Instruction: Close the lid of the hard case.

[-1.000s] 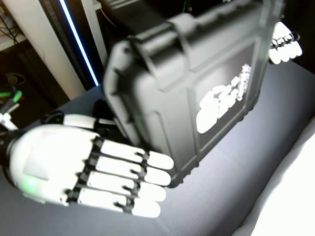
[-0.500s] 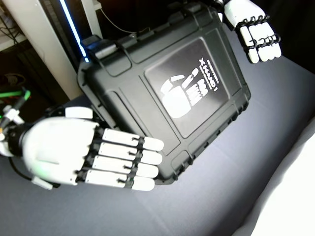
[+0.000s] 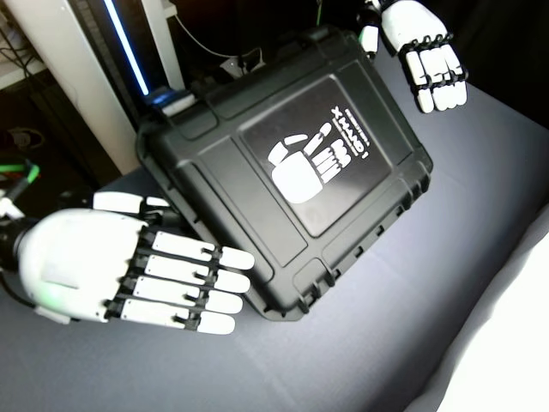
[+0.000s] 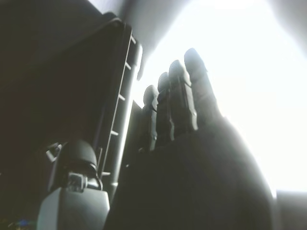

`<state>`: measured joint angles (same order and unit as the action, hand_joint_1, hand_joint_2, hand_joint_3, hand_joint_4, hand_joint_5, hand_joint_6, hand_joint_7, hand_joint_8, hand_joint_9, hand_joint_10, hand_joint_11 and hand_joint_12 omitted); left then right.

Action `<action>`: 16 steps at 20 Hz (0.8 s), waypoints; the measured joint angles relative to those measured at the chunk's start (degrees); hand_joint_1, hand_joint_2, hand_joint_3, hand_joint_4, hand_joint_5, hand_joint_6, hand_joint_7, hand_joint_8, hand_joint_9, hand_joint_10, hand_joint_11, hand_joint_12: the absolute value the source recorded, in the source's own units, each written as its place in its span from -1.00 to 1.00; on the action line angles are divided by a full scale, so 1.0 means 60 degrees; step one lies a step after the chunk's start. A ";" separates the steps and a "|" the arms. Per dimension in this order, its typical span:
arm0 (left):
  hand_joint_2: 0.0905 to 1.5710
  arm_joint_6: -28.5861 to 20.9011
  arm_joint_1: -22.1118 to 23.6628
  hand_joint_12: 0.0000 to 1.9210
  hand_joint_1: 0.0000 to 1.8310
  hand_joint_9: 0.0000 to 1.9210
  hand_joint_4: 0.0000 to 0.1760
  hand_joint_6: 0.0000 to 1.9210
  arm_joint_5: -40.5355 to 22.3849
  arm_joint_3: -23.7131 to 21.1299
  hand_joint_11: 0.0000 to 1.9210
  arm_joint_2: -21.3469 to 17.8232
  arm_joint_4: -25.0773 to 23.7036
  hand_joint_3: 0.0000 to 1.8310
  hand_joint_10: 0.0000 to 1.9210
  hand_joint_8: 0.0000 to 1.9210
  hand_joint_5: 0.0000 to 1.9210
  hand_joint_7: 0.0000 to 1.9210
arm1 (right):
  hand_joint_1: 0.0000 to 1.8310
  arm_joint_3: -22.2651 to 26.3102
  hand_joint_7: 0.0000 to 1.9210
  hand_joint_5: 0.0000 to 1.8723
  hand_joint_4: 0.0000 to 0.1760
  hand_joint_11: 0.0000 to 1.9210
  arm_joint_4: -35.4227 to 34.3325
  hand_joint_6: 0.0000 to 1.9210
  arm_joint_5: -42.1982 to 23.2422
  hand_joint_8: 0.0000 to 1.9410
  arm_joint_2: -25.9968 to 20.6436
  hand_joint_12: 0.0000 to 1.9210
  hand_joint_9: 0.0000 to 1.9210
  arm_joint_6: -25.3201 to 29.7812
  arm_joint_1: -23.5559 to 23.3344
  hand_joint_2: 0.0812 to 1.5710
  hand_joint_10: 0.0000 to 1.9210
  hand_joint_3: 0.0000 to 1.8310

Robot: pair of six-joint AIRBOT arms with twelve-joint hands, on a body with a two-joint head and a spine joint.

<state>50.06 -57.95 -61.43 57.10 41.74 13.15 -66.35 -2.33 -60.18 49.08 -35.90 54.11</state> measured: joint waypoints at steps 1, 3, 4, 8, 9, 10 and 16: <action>0.63 -0.0007 -0.0259 -0.73 -0.84 -0.91 -1.00 -1.00 -0.0339 -0.0124 -1.00 -0.0102 0.0117 -1.00 -1.00 -1.00 -0.90 -0.90 | -0.72 0.0055 -0.89 -0.88 -1.00 -0.98 -0.0047 -1.00 0.0011 -1.00 -0.0025 -0.82 -0.91 -0.0007 0.0120 0.58 -1.00 -0.99; 0.62 -0.0004 -0.0721 -0.54 -0.82 -0.87 -1.00 -0.99 -0.0852 -0.0310 -1.00 -0.0273 0.0295 -1.00 -0.99 -0.99 -0.87 -0.88 | -0.73 0.0124 -0.91 -0.89 -1.00 -0.98 -0.0080 -1.00 0.0033 -1.00 -0.0062 -0.81 -0.92 -0.0033 0.0273 0.56 -1.00 -1.00; 0.62 -0.0022 -0.0925 -0.51 -0.82 -0.86 -1.00 -0.99 -0.1093 -0.0397 -1.00 -0.0342 0.0423 -1.00 -0.99 -0.99 -0.87 -0.87 | -0.73 0.0189 -0.91 -0.90 -1.00 -0.98 -0.0117 -1.00 0.0036 -1.00 -0.0131 -0.81 -0.92 -0.0040 0.0375 0.56 -1.00 -1.00; 0.66 -0.0120 -0.1413 -0.77 -0.78 -0.89 -1.00 -1.00 -0.1738 -0.0557 -1.00 -0.0393 0.0681 -1.00 -1.00 -1.00 -0.86 -0.87 | -0.64 0.0594 -0.93 -0.92 -1.00 -1.00 -0.0947 -1.00 -0.1246 -1.00 -0.0594 -0.90 -0.95 0.0051 0.1341 0.62 -1.00 -0.99; 0.66 -0.0178 -0.1450 -0.78 -0.78 -0.89 -1.00 -1.00 -0.1963 -0.0601 -1.00 -0.0393 0.0696 -1.00 -1.00 -1.00 -0.86 -0.87 | -0.63 0.0707 -0.93 -0.92 -1.00 -1.00 -0.1366 -1.00 -0.1851 -1.00 -0.0670 -0.93 -0.96 0.0062 0.1770 0.63 -1.00 -0.99; 0.66 -0.0182 -0.1453 -0.83 -0.80 -0.90 -1.00 -1.00 -0.2167 -0.0645 -1.00 -0.0393 0.0641 -1.00 -1.00 -1.00 -0.86 -0.87 | -0.63 0.0787 -0.95 -0.94 -1.00 -1.00 -0.1719 -1.00 -0.2328 -1.00 -0.0725 -0.99 -0.99 0.0069 0.2146 0.64 -1.00 -0.99; 0.73 -0.0579 -0.0696 -0.98 -0.68 -0.93 -1.00 -1.00 -0.3340 -0.0521 -1.00 0.0397 0.0215 -0.99 -1.00 -1.00 -0.86 -0.89 | -0.62 0.0958 -0.93 -0.90 -1.00 -1.00 -0.1938 -0.99 -0.4331 -1.00 -0.0415 -1.00 -0.98 0.0138 0.2499 0.59 -1.00 -1.00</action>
<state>46.59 -62.13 -81.47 53.98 44.12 14.44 -60.60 -13.96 -86.17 46.59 -35.07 69.10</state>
